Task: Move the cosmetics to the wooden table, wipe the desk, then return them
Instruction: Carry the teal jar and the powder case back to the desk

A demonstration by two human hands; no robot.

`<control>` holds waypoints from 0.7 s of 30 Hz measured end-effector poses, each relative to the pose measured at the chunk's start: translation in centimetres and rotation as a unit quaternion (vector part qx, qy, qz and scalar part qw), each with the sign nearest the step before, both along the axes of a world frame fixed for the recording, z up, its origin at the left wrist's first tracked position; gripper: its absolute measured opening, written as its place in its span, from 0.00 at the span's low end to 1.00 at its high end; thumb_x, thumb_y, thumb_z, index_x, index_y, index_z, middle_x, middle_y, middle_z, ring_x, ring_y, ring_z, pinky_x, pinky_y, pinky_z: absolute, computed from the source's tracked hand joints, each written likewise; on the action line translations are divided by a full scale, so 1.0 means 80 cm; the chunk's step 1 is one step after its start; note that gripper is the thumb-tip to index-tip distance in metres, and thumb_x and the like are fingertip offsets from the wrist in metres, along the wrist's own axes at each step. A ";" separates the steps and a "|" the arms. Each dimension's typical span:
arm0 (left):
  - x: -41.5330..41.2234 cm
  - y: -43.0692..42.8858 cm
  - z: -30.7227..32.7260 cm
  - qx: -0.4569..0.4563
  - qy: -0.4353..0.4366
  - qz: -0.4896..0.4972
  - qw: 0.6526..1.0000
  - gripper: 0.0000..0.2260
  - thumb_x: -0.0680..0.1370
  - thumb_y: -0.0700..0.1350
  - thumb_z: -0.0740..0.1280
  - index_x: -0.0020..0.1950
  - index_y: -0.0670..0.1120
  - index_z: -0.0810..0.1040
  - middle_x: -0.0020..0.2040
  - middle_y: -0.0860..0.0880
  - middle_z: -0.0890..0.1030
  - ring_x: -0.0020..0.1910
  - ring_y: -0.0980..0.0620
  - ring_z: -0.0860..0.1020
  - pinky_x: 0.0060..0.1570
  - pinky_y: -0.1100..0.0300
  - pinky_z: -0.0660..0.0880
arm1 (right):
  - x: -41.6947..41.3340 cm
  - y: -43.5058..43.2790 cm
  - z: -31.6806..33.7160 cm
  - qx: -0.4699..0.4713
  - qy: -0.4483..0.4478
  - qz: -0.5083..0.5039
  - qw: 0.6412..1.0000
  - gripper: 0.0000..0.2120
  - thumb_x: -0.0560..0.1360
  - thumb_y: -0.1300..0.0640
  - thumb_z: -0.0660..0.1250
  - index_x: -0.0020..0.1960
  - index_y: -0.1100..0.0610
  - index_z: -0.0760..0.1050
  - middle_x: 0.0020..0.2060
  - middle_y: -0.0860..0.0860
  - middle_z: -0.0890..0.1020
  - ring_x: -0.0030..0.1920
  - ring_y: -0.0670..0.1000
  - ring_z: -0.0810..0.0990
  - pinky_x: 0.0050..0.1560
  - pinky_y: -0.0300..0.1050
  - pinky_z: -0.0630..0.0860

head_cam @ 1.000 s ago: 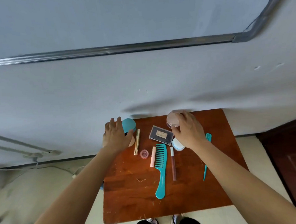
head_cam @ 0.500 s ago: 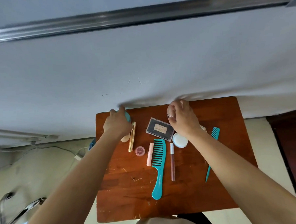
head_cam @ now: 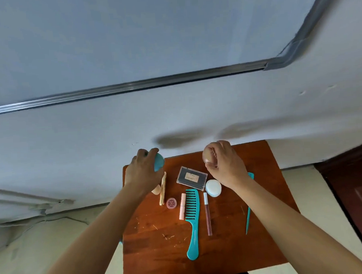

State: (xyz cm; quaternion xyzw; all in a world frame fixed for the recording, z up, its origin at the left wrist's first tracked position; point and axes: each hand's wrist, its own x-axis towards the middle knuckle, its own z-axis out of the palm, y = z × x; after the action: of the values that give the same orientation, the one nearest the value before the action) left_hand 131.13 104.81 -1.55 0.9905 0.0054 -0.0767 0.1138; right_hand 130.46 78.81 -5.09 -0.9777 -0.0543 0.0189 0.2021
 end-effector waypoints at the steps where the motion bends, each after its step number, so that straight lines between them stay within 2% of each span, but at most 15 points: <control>1: -0.003 -0.001 0.009 -0.002 -0.022 -0.014 1.000 0.28 0.74 0.56 0.69 0.72 0.54 0.66 0.65 0.48 0.72 0.59 0.46 0.75 0.48 0.54 0.77 | -0.006 -0.003 0.011 -0.001 -0.013 -0.007 1.000 0.24 0.74 0.47 0.71 0.66 0.51 0.67 0.66 0.52 0.71 0.63 0.52 0.74 0.49 0.40 0.80; 4: -0.012 -0.012 0.037 -0.028 -0.103 -0.077 0.991 0.29 0.72 0.59 0.70 0.71 0.54 0.67 0.63 0.49 0.74 0.59 0.47 0.75 0.45 0.52 0.78 | -0.041 -0.014 0.049 -0.001 -0.063 -0.059 0.996 0.24 0.74 0.45 0.70 0.65 0.48 0.66 0.65 0.49 0.71 0.61 0.50 0.75 0.46 0.37 0.78; 7: -0.023 -0.044 0.059 -0.104 -0.161 -0.129 0.973 0.31 0.71 0.59 0.73 0.70 0.53 0.67 0.62 0.49 0.77 0.57 0.46 0.76 0.43 0.53 0.78 | -0.094 -0.034 0.080 0.024 -0.100 -0.142 0.985 0.24 0.72 0.45 0.72 0.64 0.44 0.66 0.62 0.45 0.71 0.59 0.47 0.75 0.43 0.32 0.72; 9: -0.039 -0.076 0.072 -0.150 -0.181 -0.175 0.956 0.30 0.70 0.60 0.72 0.68 0.53 0.68 0.61 0.49 0.79 0.55 0.47 0.78 0.41 0.57 0.75 | -0.142 -0.051 0.093 0.031 -0.116 -0.203 0.972 0.25 0.71 0.45 0.73 0.63 0.42 0.65 0.62 0.44 0.69 0.58 0.46 0.75 0.43 0.33 0.71; 11: -0.059 -0.112 0.083 -0.180 -0.193 -0.226 0.938 0.29 0.69 0.61 0.71 0.66 0.51 0.69 0.59 0.48 0.80 0.53 0.47 0.78 0.41 0.59 0.72 | -0.193 -0.070 0.103 0.027 -0.129 -0.259 0.957 0.26 0.70 0.45 0.73 0.63 0.42 0.65 0.63 0.44 0.68 0.57 0.48 0.76 0.46 0.37 0.75; 13: -0.088 -0.156 0.098 -0.201 -0.193 -0.281 0.919 0.28 0.70 0.61 0.71 0.66 0.51 0.70 0.59 0.49 0.80 0.53 0.47 0.78 0.42 0.59 0.73 | -0.253 -0.091 0.116 0.010 -0.149 -0.313 0.938 0.26 0.69 0.43 0.73 0.63 0.42 0.66 0.63 0.44 0.69 0.57 0.48 0.76 0.48 0.39 0.76; 16: -0.143 -0.228 0.125 -0.212 -0.201 -0.375 0.880 0.27 0.71 0.61 0.68 0.67 0.51 0.72 0.59 0.49 0.80 0.54 0.48 0.77 0.44 0.57 0.75 | -0.346 -0.127 0.145 -0.023 -0.190 -0.393 0.899 0.25 0.69 0.43 0.72 0.63 0.41 0.68 0.62 0.43 0.69 0.58 0.49 0.76 0.49 0.38 0.71; 21: -0.274 -0.345 0.175 -0.220 -0.236 -0.523 0.789 0.27 0.74 0.59 0.68 0.69 0.48 0.72 0.59 0.45 0.79 0.55 0.44 0.75 0.47 0.51 0.77 | -0.534 -0.185 0.190 -0.053 -0.247 -0.516 0.818 0.25 0.68 0.44 0.72 0.62 0.40 0.69 0.64 0.41 0.69 0.62 0.50 0.74 0.52 0.47 0.75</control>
State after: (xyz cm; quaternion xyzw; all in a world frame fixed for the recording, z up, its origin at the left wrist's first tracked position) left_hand 109.20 77.17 12.42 0.7773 -0.5572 0.1131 0.2693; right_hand 87.76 64.03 10.12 -0.8435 0.4113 -0.3273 0.1104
